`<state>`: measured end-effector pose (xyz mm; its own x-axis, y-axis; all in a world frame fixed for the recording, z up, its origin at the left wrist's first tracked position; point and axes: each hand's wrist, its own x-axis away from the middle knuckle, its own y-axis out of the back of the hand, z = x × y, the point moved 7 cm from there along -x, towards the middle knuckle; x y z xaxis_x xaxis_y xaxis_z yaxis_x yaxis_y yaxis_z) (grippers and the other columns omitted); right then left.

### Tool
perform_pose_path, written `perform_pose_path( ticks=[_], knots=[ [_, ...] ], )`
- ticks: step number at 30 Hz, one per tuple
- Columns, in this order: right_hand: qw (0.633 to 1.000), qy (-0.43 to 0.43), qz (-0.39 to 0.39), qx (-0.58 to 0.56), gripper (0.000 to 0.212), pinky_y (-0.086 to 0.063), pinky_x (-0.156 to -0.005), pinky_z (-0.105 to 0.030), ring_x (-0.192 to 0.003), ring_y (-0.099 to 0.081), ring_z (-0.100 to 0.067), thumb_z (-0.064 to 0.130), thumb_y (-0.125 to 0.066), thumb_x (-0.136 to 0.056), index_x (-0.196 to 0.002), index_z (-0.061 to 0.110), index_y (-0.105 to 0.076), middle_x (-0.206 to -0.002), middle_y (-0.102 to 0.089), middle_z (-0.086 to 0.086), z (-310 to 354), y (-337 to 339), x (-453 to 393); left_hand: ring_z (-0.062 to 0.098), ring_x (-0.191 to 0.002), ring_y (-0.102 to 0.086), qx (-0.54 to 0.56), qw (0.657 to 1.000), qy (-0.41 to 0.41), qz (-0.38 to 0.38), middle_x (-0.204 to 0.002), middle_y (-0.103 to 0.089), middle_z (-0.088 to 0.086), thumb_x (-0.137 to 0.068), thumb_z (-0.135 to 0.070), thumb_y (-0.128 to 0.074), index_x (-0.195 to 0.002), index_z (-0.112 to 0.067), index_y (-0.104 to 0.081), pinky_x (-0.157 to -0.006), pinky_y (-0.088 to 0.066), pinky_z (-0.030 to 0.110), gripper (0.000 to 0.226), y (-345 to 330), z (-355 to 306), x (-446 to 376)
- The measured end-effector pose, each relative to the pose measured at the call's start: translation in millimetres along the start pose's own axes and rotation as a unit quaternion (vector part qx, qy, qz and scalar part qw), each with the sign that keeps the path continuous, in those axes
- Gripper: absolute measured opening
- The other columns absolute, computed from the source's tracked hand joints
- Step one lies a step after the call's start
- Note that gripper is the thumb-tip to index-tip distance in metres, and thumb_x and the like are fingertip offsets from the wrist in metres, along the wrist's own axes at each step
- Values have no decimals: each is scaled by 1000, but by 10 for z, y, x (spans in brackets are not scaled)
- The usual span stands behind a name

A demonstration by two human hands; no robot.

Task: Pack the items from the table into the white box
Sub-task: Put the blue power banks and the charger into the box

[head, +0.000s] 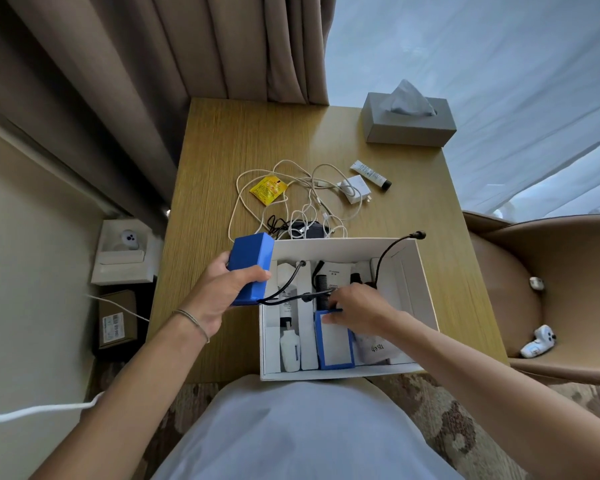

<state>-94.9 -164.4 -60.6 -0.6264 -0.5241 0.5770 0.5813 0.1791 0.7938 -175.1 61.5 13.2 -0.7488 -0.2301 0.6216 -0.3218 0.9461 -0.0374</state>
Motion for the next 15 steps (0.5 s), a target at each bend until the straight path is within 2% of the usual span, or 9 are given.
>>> perform_pose_path(
  ticks=[3, 5, 7, 8, 10, 11, 12, 14, 15],
  knots=[
    [992, -16, -48, -118, 22, -53, -64, -34, -73, -62, -15, 38, -62, -96, -104, 20, -70, -89, -70, 1, -75, 145, 131, 17, -86, -64, -26, 999, -19, 5, -105, -65, 5, -62, -24, -84, -116, -20, -60, -67, -52, 27, 59, -88, -34, -2],
    [977, -52, -121, -166, 20, -56, -62, -36, -63, -62, -12, 30, -59, -98, -91, 17, -72, -79, -71, 3, -222, 353, 259, 16, -85, -64, -53, 998, -35, 11, -105, -65, 4, -64, -23, -85, -115, -24, -59, -64, -50, 23, 57, -152, -62, -5],
    [949, -121, -207, -203, 31, -56, -55, -42, -52, -56, -13, 29, -58, -98, -73, 14, -69, -64, -68, -1, -480, 547, 438, 16, -87, -64, -84, 995, -50, 21, -107, -64, 3, -66, -21, -86, -119, -26, -57, -64, -50, 22, 61, -221, -95, -1],
    [935, -155, -231, -218, 33, -58, -56, -45, -52, -57, -15, 29, -58, -98, -72, 13, -69, -64, -68, -3, -611, 617, 518, 15, -88, -65, -102, 993, -59, 25, -106, -63, 1, -65, -22, -86, -120, -27, -56, -63, -50, 21, 64, -251, -113, 7],
    [912, -202, -222, -279, 25, -61, -68, -46, -73, -68, -18, 30, -56, -99, -101, 11, -73, -86, -74, -6, -819, 695, 597, 14, -87, -64, -142, 986, -79, 31, -104, -62, -1, -65, -20, -88, -121, -29, -54, -60, -51, 19, 66, -327, -157, 2],
    [888, -214, -193, -358, 30, -61, -73, -42, -87, -70, -22, 27, -57, -100, -123, 11, -66, -102, -73, -7, -873, 676, 588, 15, -88, -65, -158, 983, -85, 34, -104, -61, -2, -66, -17, -88, -120, -30, -54, -61, -51, 19, 65, -360, -173, -4],
    [838, -214, -159, -475, 36, -60, -75, -37, -95, -69, -24, 24, -58, -101, -134, 12, -58, -112, -70, -7, -873, 626, 560, 17, -89, -65, -173, 980, -91, 38, -105, -61, -2, -67, -16, -88, -120, -31, -53, -62, -52, 21, 65, -404, -191, -19],
    [719, -196, -116, -656, 28, -57, -77, -33, -98, -67, -22, 22, -58, -101, -128, 14, -60, -116, -69, -7, -751, 594, 493, 20, -91, -64, -198, 975, -95, 40, -105, -59, -1, -67, -17, -88, -118, -33, -52, -66, -55, 26, 65, -483, -218, -59],
    [697, -184, -132, -681, 21, -54, -77, -30, -95, -66, -19, 24, -57, -102, -118, 13, -66, -113, -72, -5, -714, 633, 468, 21, -91, -64, -206, 973, -93, 37, -105, -59, -1, -65, -18, -88, -116, -35, -51, -68, -56, 29, 66, -508, -225, -73]
  ],
)
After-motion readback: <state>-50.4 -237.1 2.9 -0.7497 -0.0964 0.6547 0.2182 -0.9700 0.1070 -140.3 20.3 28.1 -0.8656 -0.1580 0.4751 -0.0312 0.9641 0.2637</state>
